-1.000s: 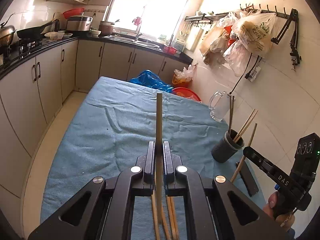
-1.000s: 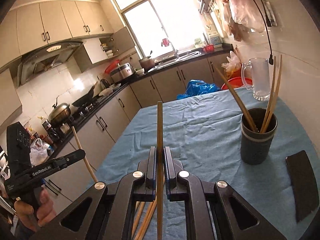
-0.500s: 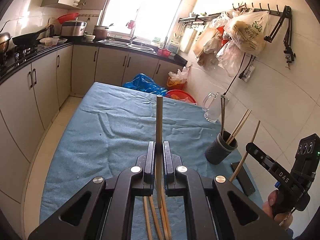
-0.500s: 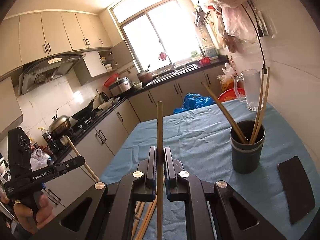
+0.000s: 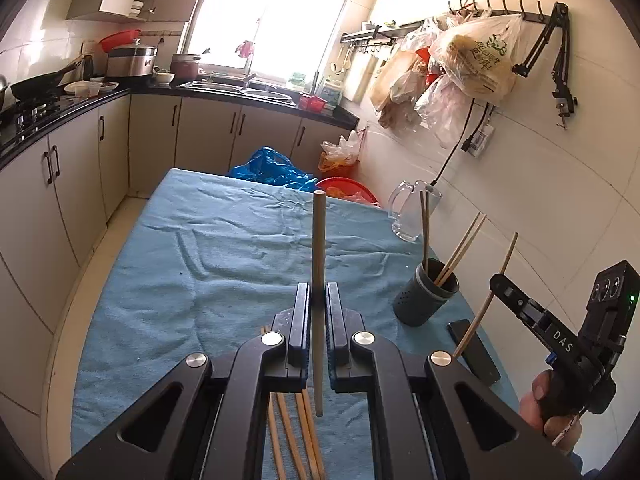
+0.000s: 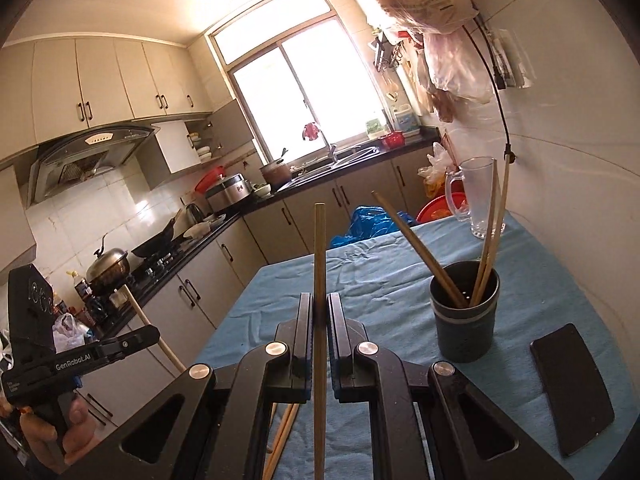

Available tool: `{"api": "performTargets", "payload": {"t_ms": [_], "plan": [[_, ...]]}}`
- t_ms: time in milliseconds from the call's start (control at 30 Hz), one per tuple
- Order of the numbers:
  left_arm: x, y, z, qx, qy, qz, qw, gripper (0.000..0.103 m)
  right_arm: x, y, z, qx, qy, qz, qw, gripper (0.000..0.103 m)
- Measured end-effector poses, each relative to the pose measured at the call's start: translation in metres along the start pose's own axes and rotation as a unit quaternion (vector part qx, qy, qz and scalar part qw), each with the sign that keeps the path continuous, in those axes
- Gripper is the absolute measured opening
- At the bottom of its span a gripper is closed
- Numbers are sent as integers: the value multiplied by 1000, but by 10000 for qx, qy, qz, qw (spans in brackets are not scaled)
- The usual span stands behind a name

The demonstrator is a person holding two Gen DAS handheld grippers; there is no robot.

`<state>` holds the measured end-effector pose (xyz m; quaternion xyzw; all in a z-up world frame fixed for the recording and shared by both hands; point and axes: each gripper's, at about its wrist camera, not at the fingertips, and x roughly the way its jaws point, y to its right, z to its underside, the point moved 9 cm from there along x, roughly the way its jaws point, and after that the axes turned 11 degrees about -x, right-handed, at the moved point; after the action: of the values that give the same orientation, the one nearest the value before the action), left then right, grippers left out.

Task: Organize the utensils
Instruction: 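Lift both chopsticks upright and carry them toward the black cup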

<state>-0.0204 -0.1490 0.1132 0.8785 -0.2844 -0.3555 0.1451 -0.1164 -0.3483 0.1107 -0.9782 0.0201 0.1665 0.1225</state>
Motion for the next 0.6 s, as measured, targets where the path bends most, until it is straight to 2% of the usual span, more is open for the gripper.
{"api": "performTargets", "payload": {"t_ms": [600], "plan": [[8,38,-1,272,-130,222,9993,6,-26,37,-11,295,265,281,9988,7]]}}
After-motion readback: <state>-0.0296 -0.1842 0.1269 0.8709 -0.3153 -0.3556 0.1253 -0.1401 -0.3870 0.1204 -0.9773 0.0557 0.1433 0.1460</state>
